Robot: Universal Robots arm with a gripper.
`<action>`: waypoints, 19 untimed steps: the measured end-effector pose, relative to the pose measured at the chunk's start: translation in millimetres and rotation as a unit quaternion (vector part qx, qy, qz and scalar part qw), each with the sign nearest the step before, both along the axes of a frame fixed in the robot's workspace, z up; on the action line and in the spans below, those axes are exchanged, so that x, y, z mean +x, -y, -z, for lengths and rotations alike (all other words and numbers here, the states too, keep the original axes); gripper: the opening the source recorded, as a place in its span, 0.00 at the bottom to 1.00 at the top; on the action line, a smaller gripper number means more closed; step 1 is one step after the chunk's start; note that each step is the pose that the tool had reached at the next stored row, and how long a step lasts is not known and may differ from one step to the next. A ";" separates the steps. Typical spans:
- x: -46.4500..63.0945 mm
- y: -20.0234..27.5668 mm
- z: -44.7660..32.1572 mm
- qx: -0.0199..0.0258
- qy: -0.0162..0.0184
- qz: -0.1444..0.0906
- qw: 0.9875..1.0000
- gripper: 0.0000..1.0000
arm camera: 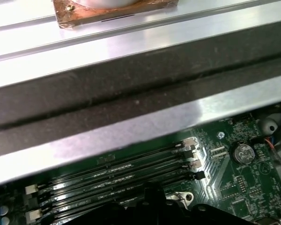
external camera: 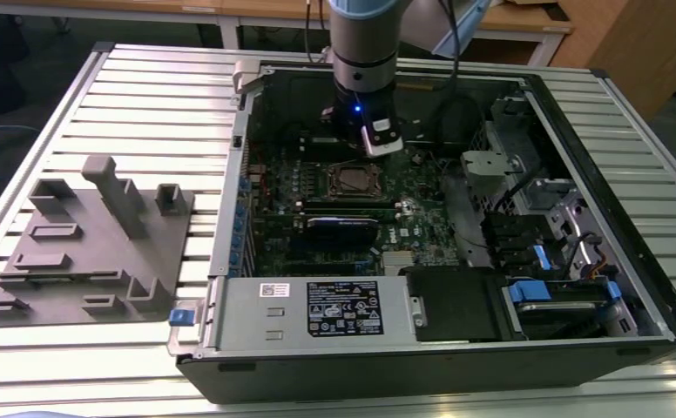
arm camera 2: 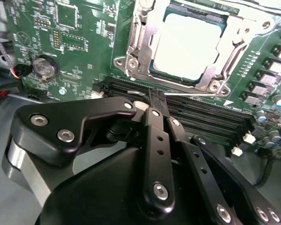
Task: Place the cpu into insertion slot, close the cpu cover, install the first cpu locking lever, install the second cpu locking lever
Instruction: 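Install the first cpu locking lever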
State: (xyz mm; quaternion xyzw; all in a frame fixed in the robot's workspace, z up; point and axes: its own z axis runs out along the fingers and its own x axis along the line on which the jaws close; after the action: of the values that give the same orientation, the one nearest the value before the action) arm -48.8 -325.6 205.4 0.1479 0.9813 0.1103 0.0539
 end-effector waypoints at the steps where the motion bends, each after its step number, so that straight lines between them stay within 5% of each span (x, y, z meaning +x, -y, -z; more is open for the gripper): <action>1: -0.1 0.0 0.1 -0.001 0.004 0.000 1.000 0.11; 4: -0.7 0.0 0.3 -0.001 0.015 0.002 1.000 0.11; 14: -10.1 0.0 0.4 -0.001 0.024 0.002 1.000 0.11; 19: -10.6 0.0 1.1 0.005 0.028 0.002 1.000 0.11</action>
State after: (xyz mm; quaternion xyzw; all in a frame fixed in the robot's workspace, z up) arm -59.3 -325.7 204.3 0.1474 0.9786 0.1190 0.0806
